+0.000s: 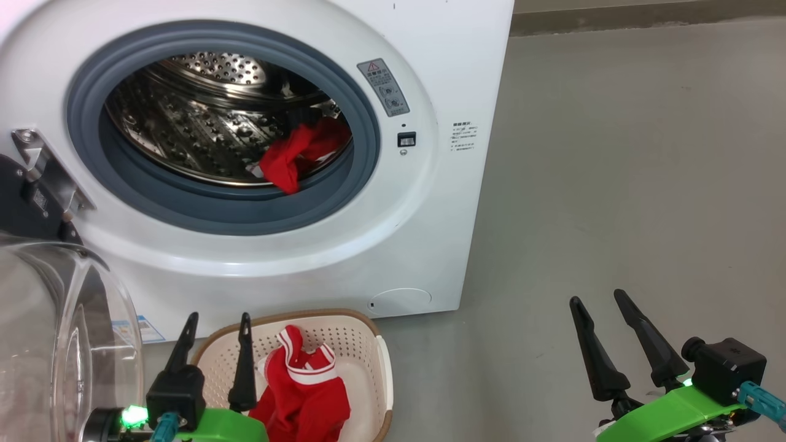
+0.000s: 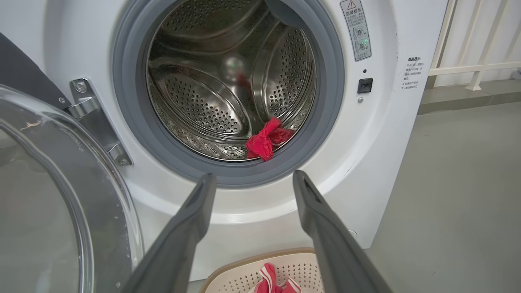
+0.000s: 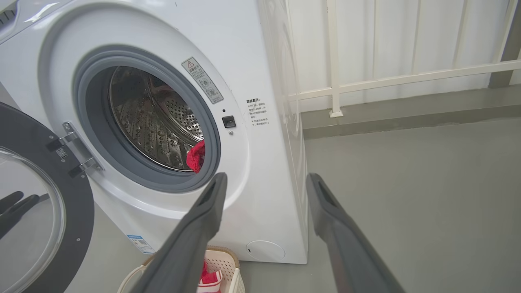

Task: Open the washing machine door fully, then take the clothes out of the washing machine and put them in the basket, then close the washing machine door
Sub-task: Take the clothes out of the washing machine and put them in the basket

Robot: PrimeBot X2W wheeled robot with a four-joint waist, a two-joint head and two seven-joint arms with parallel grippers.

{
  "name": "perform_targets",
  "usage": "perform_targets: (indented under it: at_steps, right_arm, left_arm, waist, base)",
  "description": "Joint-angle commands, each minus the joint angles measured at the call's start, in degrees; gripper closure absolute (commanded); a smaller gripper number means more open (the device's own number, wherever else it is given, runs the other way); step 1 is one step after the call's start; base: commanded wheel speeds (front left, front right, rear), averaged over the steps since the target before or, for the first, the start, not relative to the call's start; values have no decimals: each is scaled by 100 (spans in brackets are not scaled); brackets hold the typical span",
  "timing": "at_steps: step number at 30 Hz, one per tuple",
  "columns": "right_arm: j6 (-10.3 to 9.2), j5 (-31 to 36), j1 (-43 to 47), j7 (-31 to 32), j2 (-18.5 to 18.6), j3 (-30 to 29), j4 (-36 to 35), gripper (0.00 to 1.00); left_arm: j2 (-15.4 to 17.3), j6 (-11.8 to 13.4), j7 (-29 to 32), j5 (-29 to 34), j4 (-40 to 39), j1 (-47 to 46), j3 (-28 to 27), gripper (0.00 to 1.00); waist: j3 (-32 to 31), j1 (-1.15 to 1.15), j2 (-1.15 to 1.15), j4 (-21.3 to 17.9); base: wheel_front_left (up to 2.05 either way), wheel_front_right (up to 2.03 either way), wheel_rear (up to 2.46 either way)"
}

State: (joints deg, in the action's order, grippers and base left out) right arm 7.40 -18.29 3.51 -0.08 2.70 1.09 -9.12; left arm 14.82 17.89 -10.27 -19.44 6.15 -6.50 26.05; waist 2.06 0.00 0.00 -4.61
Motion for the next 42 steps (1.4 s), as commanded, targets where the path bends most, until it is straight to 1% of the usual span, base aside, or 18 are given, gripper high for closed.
perform_targets:
  at_steps: [1, 13, 20, 30, 31, 42]
  right_arm:
    - [9, -33, -137, -2, 18, 118, -153, 0]
    - [9, -44, -180, -5, 18, 126, -188, 0]
    - [9, -60, -299, -45, 18, 157, -211, 0]
    - [9, -110, -601, -159, 18, 231, -194, 0]
    - [9, -110, -601, -159, 18, 231, -194, 0]
    - [9, -203, -1062, -365, 18, 357, -92, 0]
  left_arm:
    - [137, -17, -96, -40, -85, -250, -236, 0]
    - [162, -8, -132, -62, -31, -361, -236, 0]
    - [191, -94, -40, -17, 44, -769, -189, 0]
    - [255, -382, 48, 34, 533, -1759, -162, 0]
    - [255, -382, 48, 34, 533, -1759, -162, 0]
    - [177, -768, 154, 67, 1348, -3207, -105, 0]
  waist:
    - [4, 0, 0, 5]
    - [133, 0, 0, -12]
    - [398, 0, 0, -72]
    - [1104, 0, 0, -290]
    - [1104, 0, 0, -290]
    - [2065, 0, 0, -538]
  base:
    - [0, 0, 0]
    - [0, 0, 0]
    - [0, 0, 0]
    - [0, 0, 0]
    - [0, 0, 0]
    - [0, 0, 0]
